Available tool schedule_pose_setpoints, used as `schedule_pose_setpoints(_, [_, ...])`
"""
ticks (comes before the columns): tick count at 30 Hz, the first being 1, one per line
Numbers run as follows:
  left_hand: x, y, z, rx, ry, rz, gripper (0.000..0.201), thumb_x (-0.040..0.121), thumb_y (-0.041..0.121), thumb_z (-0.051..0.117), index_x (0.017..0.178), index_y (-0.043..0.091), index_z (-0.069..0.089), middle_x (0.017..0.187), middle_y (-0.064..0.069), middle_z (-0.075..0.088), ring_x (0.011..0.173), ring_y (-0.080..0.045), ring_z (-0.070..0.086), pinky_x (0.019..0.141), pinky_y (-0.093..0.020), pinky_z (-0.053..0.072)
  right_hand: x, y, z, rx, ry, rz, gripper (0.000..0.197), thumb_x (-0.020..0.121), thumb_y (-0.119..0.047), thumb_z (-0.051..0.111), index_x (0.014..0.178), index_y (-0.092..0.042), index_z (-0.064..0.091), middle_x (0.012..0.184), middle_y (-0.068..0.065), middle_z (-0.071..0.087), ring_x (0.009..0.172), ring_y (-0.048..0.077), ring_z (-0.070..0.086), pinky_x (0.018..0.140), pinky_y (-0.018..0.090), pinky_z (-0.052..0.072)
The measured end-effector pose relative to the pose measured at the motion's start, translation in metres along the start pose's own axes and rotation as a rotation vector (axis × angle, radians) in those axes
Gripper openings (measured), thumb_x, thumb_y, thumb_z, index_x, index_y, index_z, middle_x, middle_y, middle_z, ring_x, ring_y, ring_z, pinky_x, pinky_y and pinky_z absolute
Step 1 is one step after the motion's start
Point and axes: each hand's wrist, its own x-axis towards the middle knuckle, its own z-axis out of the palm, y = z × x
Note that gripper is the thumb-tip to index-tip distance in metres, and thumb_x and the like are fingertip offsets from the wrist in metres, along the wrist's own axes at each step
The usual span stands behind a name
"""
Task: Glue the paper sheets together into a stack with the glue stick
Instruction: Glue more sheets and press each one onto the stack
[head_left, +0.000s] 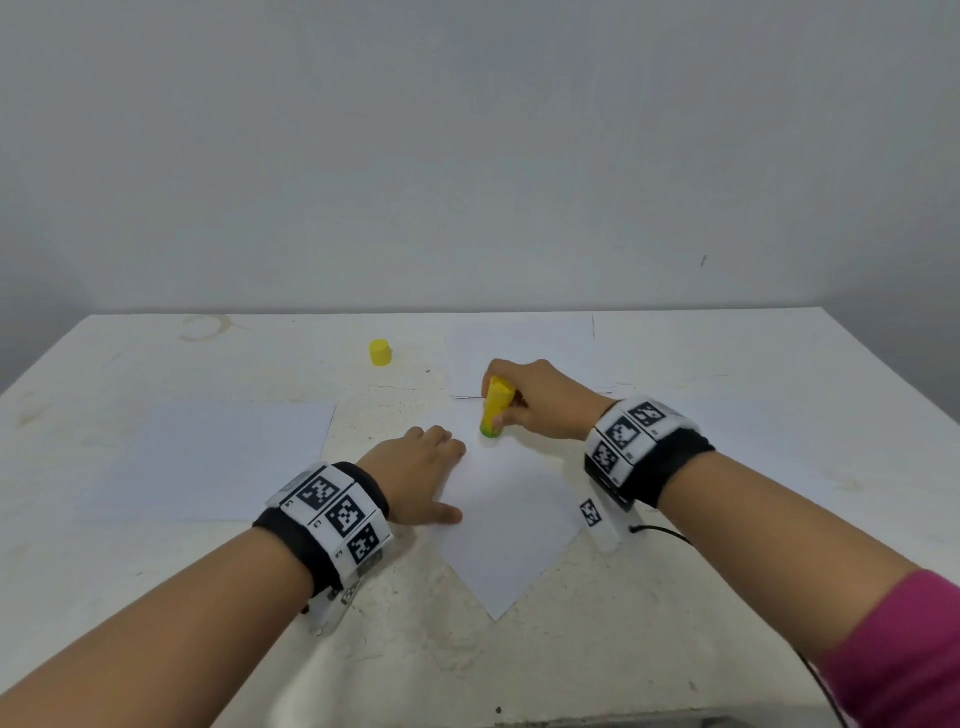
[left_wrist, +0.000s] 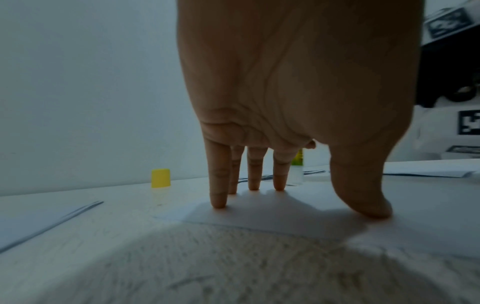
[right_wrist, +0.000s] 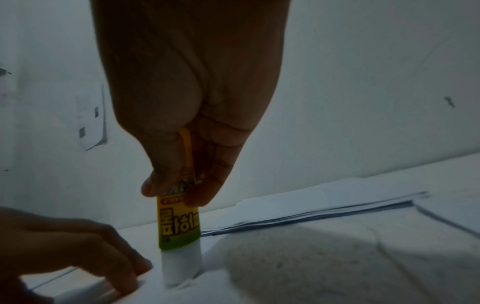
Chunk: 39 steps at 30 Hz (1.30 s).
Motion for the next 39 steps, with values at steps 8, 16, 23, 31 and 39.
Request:
schedule_pose_setpoints(8, [0.005,-0.003,-0.004,0.077,-0.041,0.030,0.083,0.088,0.058,0.053,0.152,0.035,0.006,0.155,-0.006,0.012,0.137,-0.025,0.025,0.101,-0.039,0.041,-0.049,0.023,-0.018,-0.057,-0.150,-0.042,0.024,0.086,-0.017,0.070,0.103,-0.025,0.056,0.099,-0.002,0.069,0.089,0.016,0.064,0.080,0.029,0.053])
schedule_pose_setpoints(16, [0.006,-0.003,-0.011,0.142,-0.056,0.042,0.069,0.094,0.047,0.050,0.151,0.039,0.013,0.150,-0.004,0.022,0.132,-0.022,0.033,0.095,-0.036,0.044,-0.077,0.031,-0.033,-0.150,-0.250,-0.057,0.027,0.085,-0.017,0.071,0.095,-0.034,0.052,0.091,0.000,0.069,0.080,0.015,0.062,0.076,0.034,0.053])
schedule_pose_setpoints(23, [0.004,0.009,-0.014,0.246,-0.050,-0.030,0.074,0.085,0.066,0.051,0.143,0.025,0.030,0.128,-0.008,0.042,0.110,-0.025,0.050,0.075,-0.032,0.039,-0.070,0.040,-0.046,0.211,0.182,0.036,0.023,0.080,-0.010,0.075,0.092,-0.021,0.059,0.085,0.005,0.070,0.063,0.008,0.064,0.064,0.019,0.052])
schedule_pose_setpoints(31, [0.006,0.018,-0.005,0.062,0.019,0.137,0.077,0.093,0.048,0.053,0.150,0.014,0.015,0.159,-0.004,0.004,0.143,-0.021,0.017,0.106,-0.038,0.038,-0.038,0.039,-0.029,0.223,0.295,0.120,0.023,0.082,-0.009,0.073,0.097,-0.013,0.057,0.090,0.012,0.065,0.071,0.020,0.062,0.065,0.022,0.053])
schedule_pose_setpoints(39, [0.007,0.017,-0.005,0.100,-0.080,0.182,0.065,0.101,0.032,0.041,0.154,0.022,0.004,0.162,0.000,-0.001,0.147,-0.018,0.008,0.114,-0.036,0.025,-0.017,0.027,-0.017,0.131,0.243,0.142,0.024,0.084,-0.011,0.069,0.105,-0.011,0.056,0.086,-0.002,0.056,0.075,0.012,0.054,0.062,0.015,0.042])
